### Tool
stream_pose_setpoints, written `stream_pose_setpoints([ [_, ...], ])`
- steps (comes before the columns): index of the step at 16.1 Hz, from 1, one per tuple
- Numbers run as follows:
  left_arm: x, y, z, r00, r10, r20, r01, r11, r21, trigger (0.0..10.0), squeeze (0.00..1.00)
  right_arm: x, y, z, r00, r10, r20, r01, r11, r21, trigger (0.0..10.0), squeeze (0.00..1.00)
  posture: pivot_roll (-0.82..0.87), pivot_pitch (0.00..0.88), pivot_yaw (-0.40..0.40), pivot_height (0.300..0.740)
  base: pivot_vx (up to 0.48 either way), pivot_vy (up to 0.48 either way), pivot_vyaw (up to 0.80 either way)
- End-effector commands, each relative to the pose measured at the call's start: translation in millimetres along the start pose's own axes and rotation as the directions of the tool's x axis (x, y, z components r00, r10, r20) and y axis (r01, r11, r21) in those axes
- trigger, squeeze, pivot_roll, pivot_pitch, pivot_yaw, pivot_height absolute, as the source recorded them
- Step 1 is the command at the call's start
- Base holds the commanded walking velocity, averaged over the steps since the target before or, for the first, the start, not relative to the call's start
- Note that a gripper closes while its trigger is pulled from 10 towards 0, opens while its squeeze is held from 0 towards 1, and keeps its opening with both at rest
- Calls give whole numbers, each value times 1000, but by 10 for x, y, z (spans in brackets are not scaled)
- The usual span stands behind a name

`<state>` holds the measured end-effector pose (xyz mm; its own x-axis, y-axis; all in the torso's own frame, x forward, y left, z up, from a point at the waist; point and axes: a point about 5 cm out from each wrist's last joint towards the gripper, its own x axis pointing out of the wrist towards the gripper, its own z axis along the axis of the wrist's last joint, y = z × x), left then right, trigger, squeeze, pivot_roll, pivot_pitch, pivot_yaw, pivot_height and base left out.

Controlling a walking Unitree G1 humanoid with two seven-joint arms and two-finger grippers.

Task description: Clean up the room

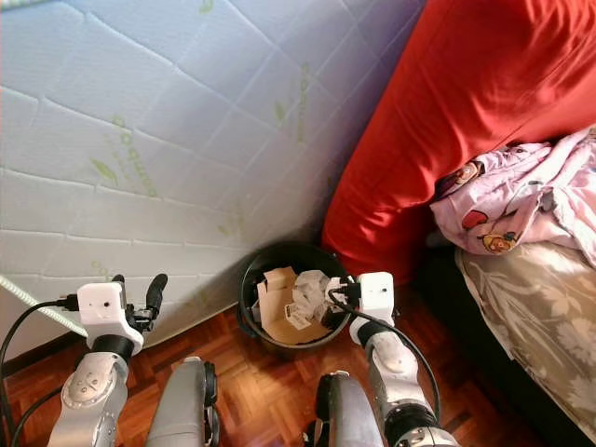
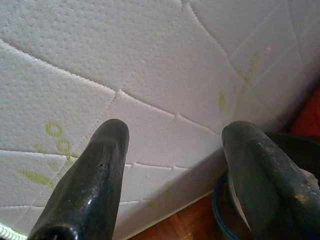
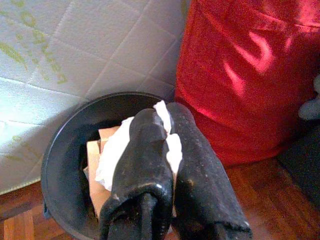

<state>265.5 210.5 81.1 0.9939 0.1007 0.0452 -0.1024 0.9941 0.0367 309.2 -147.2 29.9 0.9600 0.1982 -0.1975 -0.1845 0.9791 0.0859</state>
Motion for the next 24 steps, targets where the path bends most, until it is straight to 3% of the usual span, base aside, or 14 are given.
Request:
stream_pose_setpoints([
  [1,-21,6,-14,1000,-3,-13,3,1000,4,10000,0,-12,3,-49,1000,3,-27,-2,1000,10,10000,0,169,222,-75,611,277,0,0],
  [14,-12,-4,3,1000,-5,-2,5,1000,-1,10000,0,-7,38,-63,999,25,-35,-24,1000,17,10000,0,170,223,-73,611,293,0,0],
  [17,-4,-20,14,1000,-10,2,10,1000,-2,10000,0,23,132,-68,991,114,-64,-113,994,10,10000,0,170,225,-73,611,0,0,0],
  [22,15,-41,44,1000,-17,13,17,1000,-6,10000,0,197,209,157,989,144,-42,-143,989,28,10000,0,181,235,-74,611,0,0,0],
  [24,36,-69,77,999,-19,26,19,1000,-9,10000,0,269,192,250,993,109,-49,-107,993,43,10000,0,197,244,-78,611,0,0,0],
])
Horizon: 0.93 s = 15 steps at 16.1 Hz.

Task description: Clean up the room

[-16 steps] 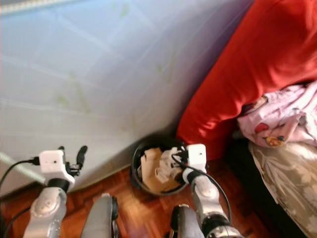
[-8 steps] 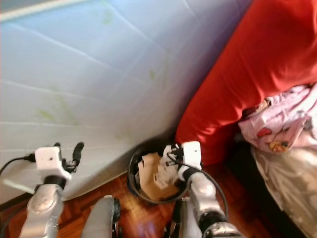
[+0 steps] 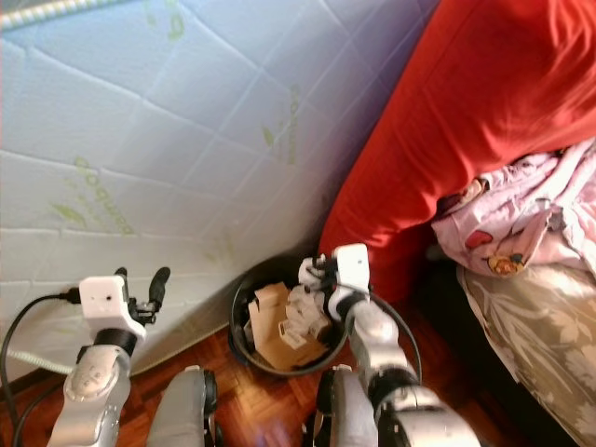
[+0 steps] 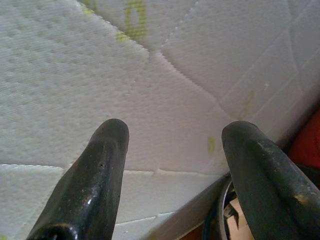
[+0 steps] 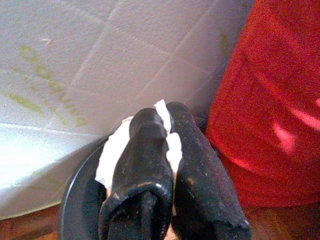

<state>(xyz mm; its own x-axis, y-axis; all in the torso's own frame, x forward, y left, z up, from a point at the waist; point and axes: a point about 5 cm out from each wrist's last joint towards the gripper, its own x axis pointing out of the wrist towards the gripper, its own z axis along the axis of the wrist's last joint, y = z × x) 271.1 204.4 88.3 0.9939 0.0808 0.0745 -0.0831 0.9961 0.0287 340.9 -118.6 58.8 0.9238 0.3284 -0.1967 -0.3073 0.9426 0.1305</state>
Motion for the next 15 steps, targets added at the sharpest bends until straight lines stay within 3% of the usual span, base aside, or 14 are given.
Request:
stream_pose_setpoints([
  [1,2,-8,30,1000,0,5,0,1000,-1,10000,0,10,-61,-9,998,-59,-34,60,997,53,10000,0,204,251,-81,611,0,0,0],
  [8,15,-53,193,998,22,61,-21,1000,-18,10000,0,215,139,215,996,-29,-87,35,997,74,10000,0,255,301,-105,611,0,0,0],
  [15,-195,-149,344,996,41,77,-38,998,-41,10000,0,276,339,219,993,-10,-114,15,999,38,10000,0,336,438,-106,611,0,0,0],
])
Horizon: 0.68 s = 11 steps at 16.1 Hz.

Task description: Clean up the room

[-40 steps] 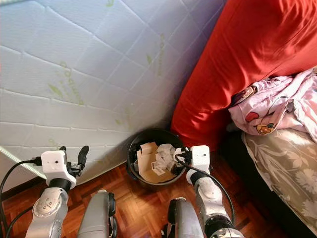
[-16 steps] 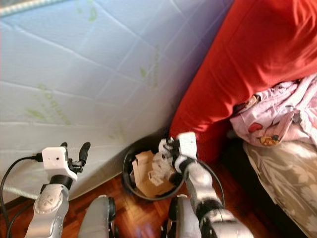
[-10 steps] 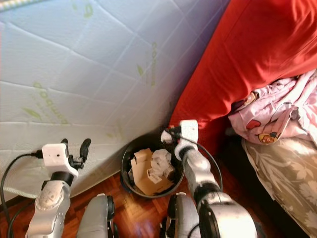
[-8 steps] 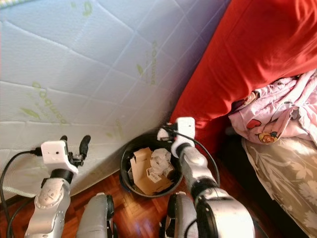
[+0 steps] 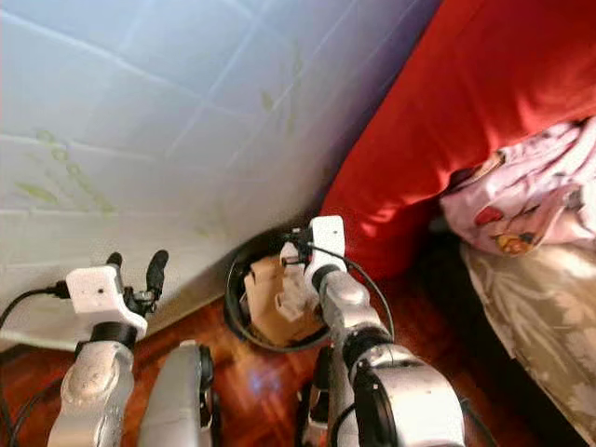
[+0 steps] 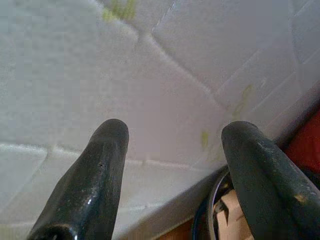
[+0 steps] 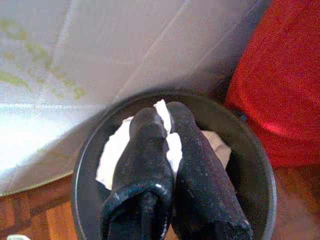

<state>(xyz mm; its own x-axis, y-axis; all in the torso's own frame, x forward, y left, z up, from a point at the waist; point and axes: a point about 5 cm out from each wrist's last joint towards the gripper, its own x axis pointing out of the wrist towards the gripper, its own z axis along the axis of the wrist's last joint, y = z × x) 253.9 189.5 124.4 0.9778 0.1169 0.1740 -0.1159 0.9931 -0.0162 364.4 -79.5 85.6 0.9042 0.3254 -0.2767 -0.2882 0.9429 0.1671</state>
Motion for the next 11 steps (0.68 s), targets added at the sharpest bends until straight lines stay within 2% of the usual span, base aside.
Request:
stream_pose_setpoints([
  [1,-54,-33,-12,1000,2,-23,-2,1000,0,10000,0,-9,20,-81,999,-6,-34,6,1000,-1,10000,0,342,451,-105,611,0,0,0],
  [4,-110,-54,45,1000,3,-29,-3,1000,0,10000,0,-23,26,-140,999,-31,-42,31,999,-5,10000,0,356,483,-101,611,0,0,0],
  [11,-274,-44,104,998,21,-60,-20,1000,14,10000,0,-93,-118,-282,990,-119,-70,117,992,-36,10000,0,386,537,-96,611,0,0,0],
])
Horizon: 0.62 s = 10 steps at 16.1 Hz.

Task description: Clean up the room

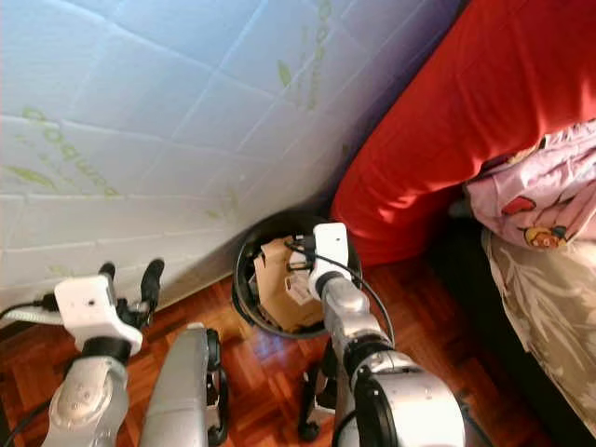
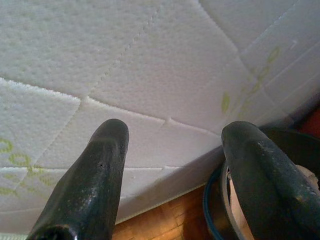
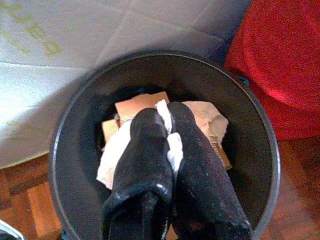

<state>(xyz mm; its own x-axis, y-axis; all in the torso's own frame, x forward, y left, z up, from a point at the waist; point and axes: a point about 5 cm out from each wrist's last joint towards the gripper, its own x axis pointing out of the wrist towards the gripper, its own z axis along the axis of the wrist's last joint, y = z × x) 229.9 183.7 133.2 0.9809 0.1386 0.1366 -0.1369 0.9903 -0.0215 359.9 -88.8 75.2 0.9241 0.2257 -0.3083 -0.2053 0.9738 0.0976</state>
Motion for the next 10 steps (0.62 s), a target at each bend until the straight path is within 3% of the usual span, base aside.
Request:
stream_pose_setpoints([
  [1,-58,-8,-25,1000,-1,-26,2,1000,18,10000,0,-52,-37,-197,998,-15,-59,16,1000,12,10000,0,387,539,-97,611,0,0,0],
  [2,-70,-5,-12,1000,-2,-29,2,1000,20,10000,0,-62,-36,-232,998,-7,-70,10,999,36,10000,698,388,547,-97,611,0,0,0],
  [3,-78,-7,-7,1000,-2,-31,3,1000,21,10000,0,-70,-23,-260,997,3,-74,3,997,71,10000,1000,384,552,-98,611,0,0,0],
  [10,-130,0,12,999,-1,-51,3,1000,30,10000,0,-106,30,-398,991,41,-129,-34,998,50,10000,1000,393,564,-95,611,0,0,0],
])
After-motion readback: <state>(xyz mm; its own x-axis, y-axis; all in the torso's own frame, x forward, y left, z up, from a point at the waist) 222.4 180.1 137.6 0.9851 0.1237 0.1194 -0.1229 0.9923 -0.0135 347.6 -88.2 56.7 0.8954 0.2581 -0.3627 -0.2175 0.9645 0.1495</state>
